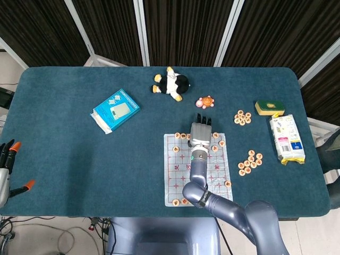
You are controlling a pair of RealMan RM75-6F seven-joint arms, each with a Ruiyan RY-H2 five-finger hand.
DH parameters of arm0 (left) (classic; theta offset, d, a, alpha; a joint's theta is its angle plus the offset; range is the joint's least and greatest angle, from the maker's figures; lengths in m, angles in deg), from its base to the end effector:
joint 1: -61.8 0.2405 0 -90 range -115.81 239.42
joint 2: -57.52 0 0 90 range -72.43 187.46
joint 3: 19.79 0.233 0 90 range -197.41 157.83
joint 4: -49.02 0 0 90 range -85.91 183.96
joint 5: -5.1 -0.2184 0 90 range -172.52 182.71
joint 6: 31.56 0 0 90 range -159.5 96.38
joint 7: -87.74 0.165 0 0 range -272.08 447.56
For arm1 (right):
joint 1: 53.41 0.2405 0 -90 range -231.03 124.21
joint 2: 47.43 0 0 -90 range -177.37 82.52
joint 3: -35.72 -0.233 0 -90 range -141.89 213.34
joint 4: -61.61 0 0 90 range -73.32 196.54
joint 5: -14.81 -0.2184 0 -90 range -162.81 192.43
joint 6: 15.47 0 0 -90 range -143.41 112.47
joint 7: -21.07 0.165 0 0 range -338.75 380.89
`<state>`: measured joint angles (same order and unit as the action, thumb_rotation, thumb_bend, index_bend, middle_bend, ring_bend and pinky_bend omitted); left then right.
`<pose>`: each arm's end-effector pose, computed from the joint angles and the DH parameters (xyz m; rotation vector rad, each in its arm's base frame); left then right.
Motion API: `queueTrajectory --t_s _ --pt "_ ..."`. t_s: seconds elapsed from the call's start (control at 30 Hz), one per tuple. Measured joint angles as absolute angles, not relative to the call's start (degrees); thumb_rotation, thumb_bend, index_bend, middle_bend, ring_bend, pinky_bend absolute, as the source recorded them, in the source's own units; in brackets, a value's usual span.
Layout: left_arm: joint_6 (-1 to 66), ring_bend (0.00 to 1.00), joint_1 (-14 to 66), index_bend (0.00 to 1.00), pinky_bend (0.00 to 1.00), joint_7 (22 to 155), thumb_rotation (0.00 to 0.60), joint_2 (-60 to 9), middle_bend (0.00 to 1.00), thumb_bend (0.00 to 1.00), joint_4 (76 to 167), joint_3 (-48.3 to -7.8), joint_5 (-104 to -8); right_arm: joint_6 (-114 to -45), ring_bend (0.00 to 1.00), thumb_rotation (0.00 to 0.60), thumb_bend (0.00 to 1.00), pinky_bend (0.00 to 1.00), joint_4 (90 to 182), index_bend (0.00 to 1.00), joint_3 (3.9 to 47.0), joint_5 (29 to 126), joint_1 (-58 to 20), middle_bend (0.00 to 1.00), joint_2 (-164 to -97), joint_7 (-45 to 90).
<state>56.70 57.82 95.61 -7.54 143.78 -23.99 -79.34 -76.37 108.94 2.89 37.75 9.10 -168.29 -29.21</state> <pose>-0.2848 0.2004 0.1460 -1.3366 -0.8104 -0.8682 -0.0884 -0.4244 -0.1002 1.3745 -1.1421 0.5837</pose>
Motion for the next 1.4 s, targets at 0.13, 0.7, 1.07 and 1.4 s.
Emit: queueTrajectory --t_s 0.13,0.7,1.07,1.4 --pt "56.65 0.00 57.80 0.00 0.02 95.65 0.600 -7.58 0.00 0.05 143.74 -23.99 -79.30 -76.17 0.00 0.600 0.35 0.01 108.55 0.49 2.65 37.91 9.16 0.00 -168.46 -29.38" --pt "56.58 0.00 57.74 0.00 0.02 95.84 0.600 -7.67 0.00 0.05 143.68 -24.07 -79.09 -75.04 0.00 0.600 0.35 0.01 106.72 0.50 1.54 38.23 9.33 0.00 -169.23 -29.63" --pt "56.62 0.00 57.76 0.00 0.02 95.80 0.600 -7.62 0.00 0.05 143.77 -24.10 -79.01 -74.30 0.00 0.600 0.35 0.01 106.26 0.52 1.10 38.13 9.46 0.00 -169.58 -30.07" --pt "56.50 0.00 57.71 0.00 0.02 95.79 0.600 -7.61 0.00 0.05 143.75 -24.11 -78.91 -74.66 0.00 0.600 0.35 0.01 106.92 0.53 0.28 38.41 9.61 0.00 -169.07 -29.69"
